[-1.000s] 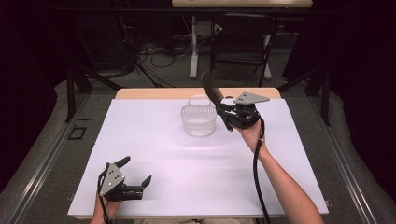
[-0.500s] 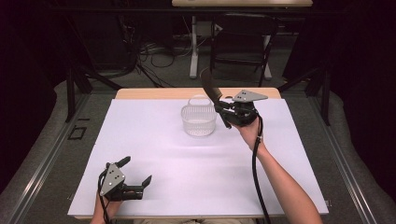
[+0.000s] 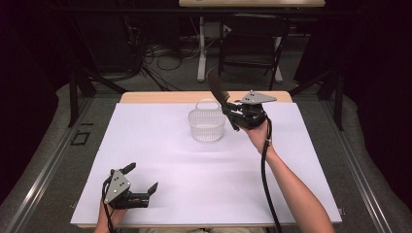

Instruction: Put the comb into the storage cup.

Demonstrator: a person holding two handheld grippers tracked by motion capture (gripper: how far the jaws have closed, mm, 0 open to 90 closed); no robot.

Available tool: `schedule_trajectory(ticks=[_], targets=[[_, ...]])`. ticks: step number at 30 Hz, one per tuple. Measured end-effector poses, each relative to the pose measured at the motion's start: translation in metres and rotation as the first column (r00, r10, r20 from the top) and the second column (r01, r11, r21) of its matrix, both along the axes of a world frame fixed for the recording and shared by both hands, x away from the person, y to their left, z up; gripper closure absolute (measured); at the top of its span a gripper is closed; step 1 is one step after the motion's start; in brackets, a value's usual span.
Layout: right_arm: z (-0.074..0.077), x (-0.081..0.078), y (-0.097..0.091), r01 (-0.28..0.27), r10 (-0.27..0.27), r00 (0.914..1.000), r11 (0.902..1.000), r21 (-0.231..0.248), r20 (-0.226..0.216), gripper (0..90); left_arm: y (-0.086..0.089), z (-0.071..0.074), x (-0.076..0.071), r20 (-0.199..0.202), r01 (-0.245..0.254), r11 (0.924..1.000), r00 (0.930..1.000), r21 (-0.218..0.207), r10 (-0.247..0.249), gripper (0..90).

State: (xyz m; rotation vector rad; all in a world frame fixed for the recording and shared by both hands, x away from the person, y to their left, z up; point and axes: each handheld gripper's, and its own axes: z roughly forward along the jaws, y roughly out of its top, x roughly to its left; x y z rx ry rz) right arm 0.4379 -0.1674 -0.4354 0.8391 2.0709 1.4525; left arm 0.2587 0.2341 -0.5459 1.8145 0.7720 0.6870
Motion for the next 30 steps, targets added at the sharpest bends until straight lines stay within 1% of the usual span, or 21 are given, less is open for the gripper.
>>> schedule_trajectory(ticks=[12, 19, 30], targets=[[0.002, 0.005, 0.006, -0.016, 0.016, 0.9999, 0.9998, -0.015, 0.004, 72.3, 0.0, 0.0, 0.0, 0.0, 0.001, 1.0, 1.0, 0.001, -0.001, 0.6], [0.002, 0.007, 0.009, -0.017, 0.017, 0.9998, 0.9998, -0.012, 0.008, 72.3, 0.0, 0.0, 0.0, 0.002, 0.001, 1.0, 1.0, -0.001, -0.001, 0.6], [0.003, 0.009, 0.015, -0.022, 0.022, 0.9994, 0.9998, -0.004, 0.028, 72.3, 0.0, 0.0, 0.0, -0.001, 0.002, 1.0, 1.0, 0.002, -0.002, 0.6]])
